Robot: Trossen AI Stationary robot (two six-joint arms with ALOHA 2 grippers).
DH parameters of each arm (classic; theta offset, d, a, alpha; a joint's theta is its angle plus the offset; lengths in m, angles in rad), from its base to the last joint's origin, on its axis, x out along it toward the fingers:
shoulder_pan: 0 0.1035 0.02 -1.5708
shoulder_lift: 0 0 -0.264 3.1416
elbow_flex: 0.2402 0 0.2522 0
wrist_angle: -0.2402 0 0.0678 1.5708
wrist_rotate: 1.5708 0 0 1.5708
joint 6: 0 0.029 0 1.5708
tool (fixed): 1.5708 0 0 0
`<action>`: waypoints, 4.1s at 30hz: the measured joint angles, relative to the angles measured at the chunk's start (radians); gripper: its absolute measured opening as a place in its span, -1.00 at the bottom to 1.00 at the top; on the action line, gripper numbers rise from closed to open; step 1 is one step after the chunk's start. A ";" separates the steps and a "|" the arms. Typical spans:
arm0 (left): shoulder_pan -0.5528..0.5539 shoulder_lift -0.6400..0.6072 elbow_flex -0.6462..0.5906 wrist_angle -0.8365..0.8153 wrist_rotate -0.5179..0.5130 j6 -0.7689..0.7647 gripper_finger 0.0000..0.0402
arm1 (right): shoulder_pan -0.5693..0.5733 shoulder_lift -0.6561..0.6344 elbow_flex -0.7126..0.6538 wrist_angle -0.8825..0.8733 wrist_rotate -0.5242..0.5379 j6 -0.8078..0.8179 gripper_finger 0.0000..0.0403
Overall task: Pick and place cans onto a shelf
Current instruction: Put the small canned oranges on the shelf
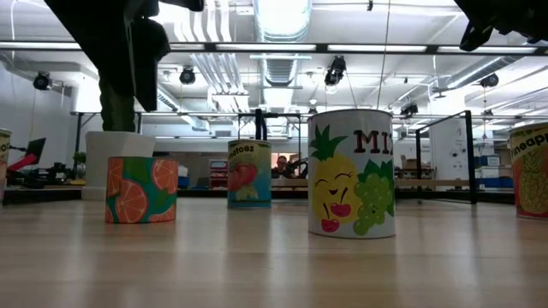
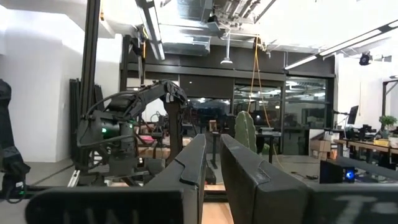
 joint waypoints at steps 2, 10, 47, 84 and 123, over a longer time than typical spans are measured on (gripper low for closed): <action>0.010 0.000 -0.015 0.003 0.000 0.004 0.83 | 0.000 0.000 0.000 -0.002 0.000 0.001 -0.81; 0.042 0.001 -0.111 0.107 0.000 0.044 0.83 | 0.000 0.000 0.000 -0.021 0.000 0.004 -0.81; 0.075 0.003 -0.216 0.228 0.037 0.062 0.41 | 0.000 0.000 0.000 -0.022 0.000 0.004 -0.81; 0.376 0.413 0.927 -0.220 -0.275 0.707 0.45 | 0.000 0.000 0.000 -0.055 0.000 0.029 -0.81; 0.717 0.591 0.841 0.002 -0.041 0.615 0.45 | 0.000 0.000 0.000 -0.073 0.001 0.038 -0.81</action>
